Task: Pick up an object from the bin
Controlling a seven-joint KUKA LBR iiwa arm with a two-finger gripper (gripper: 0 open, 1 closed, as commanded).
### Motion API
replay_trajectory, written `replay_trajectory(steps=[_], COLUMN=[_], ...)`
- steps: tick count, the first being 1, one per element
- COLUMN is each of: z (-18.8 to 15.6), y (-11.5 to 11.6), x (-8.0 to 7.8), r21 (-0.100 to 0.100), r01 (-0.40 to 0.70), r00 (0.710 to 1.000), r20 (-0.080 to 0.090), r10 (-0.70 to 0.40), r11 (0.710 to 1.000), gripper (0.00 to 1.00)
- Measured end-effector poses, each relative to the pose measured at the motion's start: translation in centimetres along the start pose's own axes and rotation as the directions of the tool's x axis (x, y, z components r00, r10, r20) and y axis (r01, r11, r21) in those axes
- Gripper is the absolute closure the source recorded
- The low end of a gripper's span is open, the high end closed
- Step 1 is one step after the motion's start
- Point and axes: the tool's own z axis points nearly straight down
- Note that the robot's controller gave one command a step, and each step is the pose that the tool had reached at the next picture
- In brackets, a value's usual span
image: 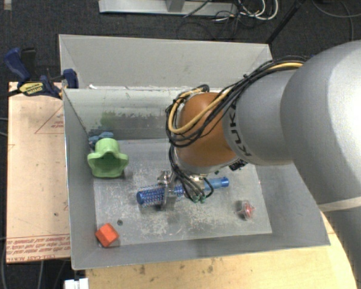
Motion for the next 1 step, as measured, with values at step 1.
replay_trajectory(steps=[1], z=[-17.68], y=[-0.48], x=[-2.17], r21=[-0.001], r01=[-0.011], r00=[1.000], r20=[0.011], r10=[0.011], r11=[1.000], gripper=[1.00])
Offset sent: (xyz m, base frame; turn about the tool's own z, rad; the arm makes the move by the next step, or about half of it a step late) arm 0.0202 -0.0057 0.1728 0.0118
